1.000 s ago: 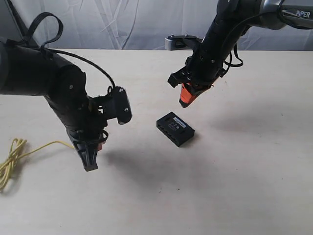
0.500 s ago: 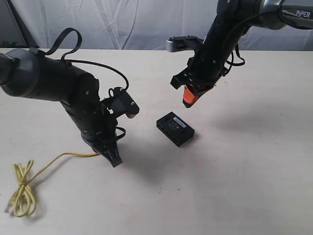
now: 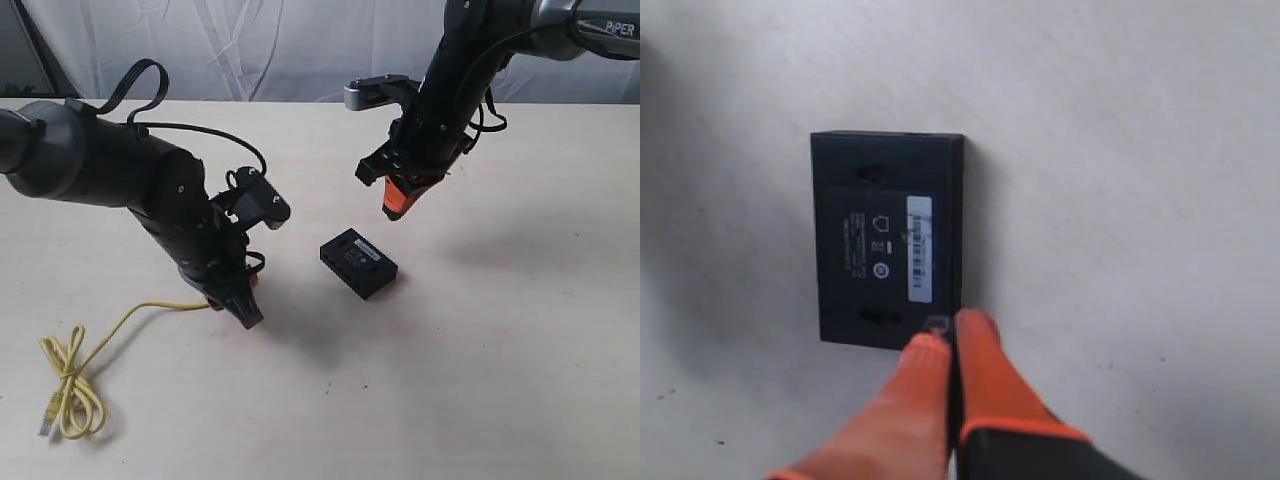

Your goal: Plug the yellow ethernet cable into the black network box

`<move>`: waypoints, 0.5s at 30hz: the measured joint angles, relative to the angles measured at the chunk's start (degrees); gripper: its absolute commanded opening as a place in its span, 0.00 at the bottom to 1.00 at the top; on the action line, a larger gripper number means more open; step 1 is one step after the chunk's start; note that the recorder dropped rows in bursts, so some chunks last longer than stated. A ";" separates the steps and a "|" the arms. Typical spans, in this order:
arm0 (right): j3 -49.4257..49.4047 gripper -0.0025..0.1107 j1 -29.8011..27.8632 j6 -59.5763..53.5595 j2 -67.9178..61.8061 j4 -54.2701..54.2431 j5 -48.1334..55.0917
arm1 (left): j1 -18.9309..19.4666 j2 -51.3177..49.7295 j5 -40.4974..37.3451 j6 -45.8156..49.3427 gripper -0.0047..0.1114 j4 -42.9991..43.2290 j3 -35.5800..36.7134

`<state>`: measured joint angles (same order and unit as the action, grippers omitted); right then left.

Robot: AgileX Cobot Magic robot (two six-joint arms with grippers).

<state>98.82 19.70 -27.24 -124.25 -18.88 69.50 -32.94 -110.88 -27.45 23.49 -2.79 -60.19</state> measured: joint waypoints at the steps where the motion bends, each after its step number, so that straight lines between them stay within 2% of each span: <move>1: 0.00 0.01 0.00 0.00 0.00 0.00 0.00 | 0.00 0.26 0.05 0.00 0.65 -0.20 0.00; 7: 0.00 0.01 0.00 0.00 0.00 0.00 0.00 | 0.00 6.68 -1.67 -0.11 0.63 1.86 0.00; 10: 0.00 0.01 0.00 0.03 0.00 0.13 0.00 | 0.38 9.68 -4.49 2.83 0.54 3.72 0.00; 12: 0.00 0.01 0.00 0.03 0.00 0.24 0.00 | 1.77 10.39 -4.65 8.06 0.47 1.83 1.03; 15: 0.00 0.01 0.00 0.03 -0.47 0.35 0.15 | 5.18 10.42 -2.48 20.78 0.40 -8.38 4.77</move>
<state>98.82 19.70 -27.21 -124.72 -18.53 69.65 -27.76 -100.46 -29.93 44.27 -11.17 -55.42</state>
